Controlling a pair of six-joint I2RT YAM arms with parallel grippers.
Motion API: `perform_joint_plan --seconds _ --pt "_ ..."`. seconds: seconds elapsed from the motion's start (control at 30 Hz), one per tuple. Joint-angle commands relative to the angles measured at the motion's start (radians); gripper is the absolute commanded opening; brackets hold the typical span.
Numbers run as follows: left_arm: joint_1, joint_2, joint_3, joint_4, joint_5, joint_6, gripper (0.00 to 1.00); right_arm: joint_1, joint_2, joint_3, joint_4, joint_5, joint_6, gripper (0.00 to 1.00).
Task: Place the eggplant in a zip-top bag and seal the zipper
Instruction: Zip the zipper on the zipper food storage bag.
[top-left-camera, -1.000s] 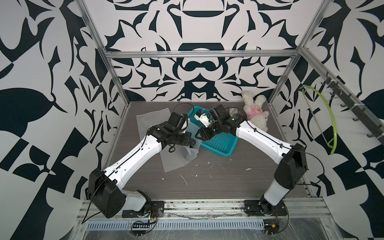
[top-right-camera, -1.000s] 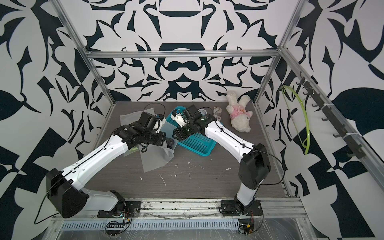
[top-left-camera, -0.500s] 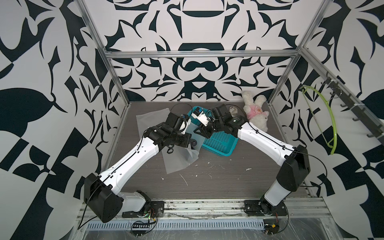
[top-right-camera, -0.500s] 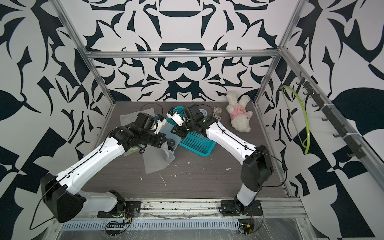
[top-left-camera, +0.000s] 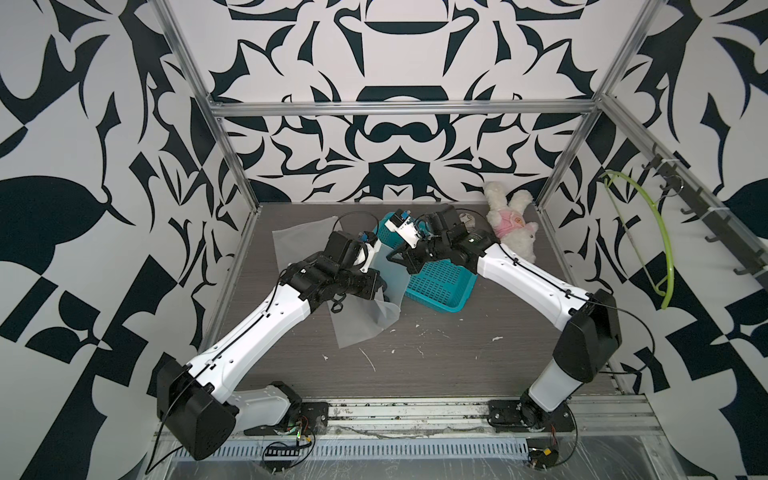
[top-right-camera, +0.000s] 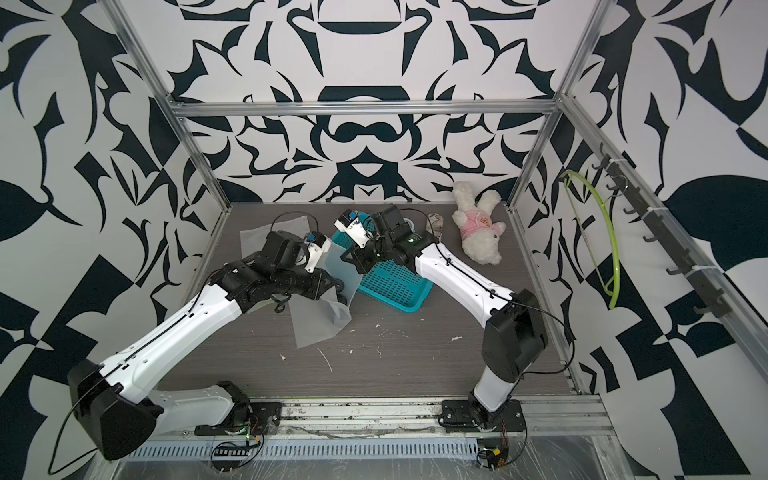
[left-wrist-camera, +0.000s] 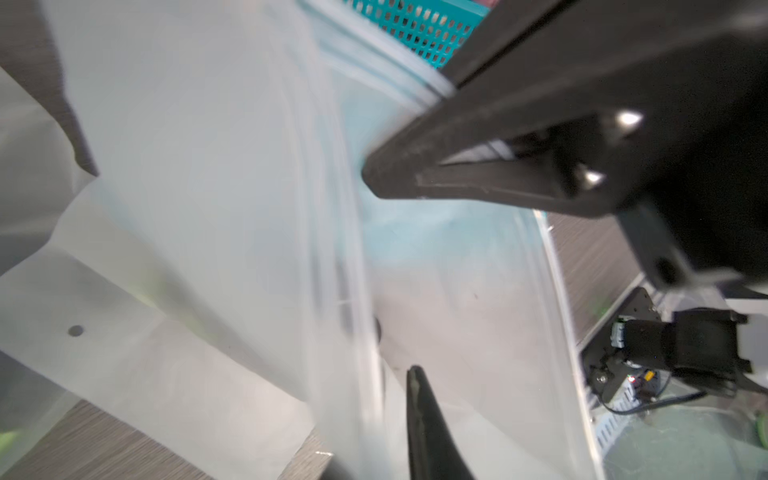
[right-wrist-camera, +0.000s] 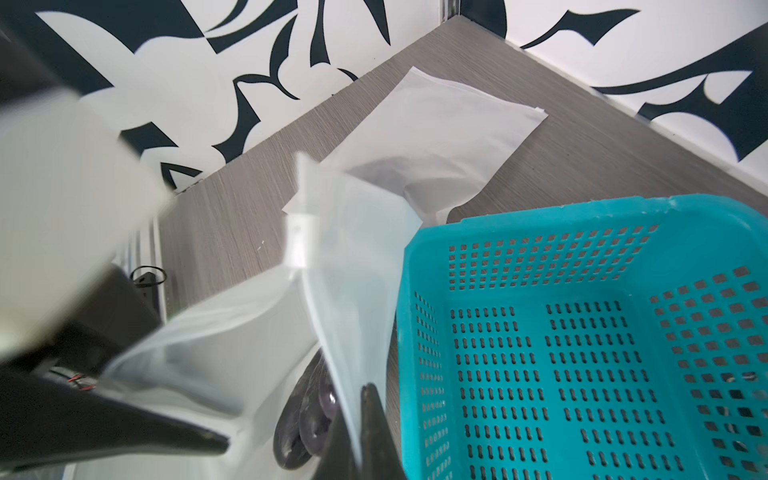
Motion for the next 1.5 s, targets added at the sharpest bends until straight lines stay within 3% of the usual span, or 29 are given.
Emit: perform_joint_plan --seconds 0.0,0.1,0.23,0.43,0.53,0.83,1.0,1.17,1.33,1.47 --pt "0.036 -0.062 -0.022 0.064 0.065 0.006 0.19 -0.018 -0.043 -0.026 0.054 -0.083 0.058 0.0" --pt "0.066 -0.074 -0.026 0.066 0.092 0.006 0.29 -0.025 -0.053 -0.045 0.074 -0.103 0.073 0.0" --pt "0.125 -0.103 -0.03 0.066 0.113 0.014 0.5 -0.042 -0.066 -0.062 0.077 -0.129 0.068 0.0" --pt "0.363 -0.133 -0.082 0.23 0.376 0.098 0.58 -0.102 -0.064 -0.082 0.103 -0.285 0.095 0.0" --pt "0.386 -0.069 -0.021 0.171 0.43 0.3 0.62 -0.108 -0.065 -0.076 0.078 -0.311 0.07 0.0" --pt "0.393 0.171 0.137 0.044 0.64 0.773 0.64 -0.112 -0.039 -0.051 0.033 -0.367 0.062 0.0" --pt "0.395 0.255 0.208 0.029 0.655 0.873 0.63 -0.112 -0.044 -0.049 0.014 -0.373 0.056 0.0" --pt "0.398 0.284 0.225 0.032 0.744 0.971 0.65 -0.112 -0.044 -0.055 0.009 -0.359 0.049 0.0" --pt "0.399 0.358 0.288 -0.087 0.881 1.089 0.64 -0.112 -0.026 -0.032 -0.014 -0.345 0.047 0.0" --pt "0.399 0.407 0.331 -0.17 0.866 1.181 0.62 -0.112 -0.017 -0.004 -0.056 -0.344 0.029 0.0"
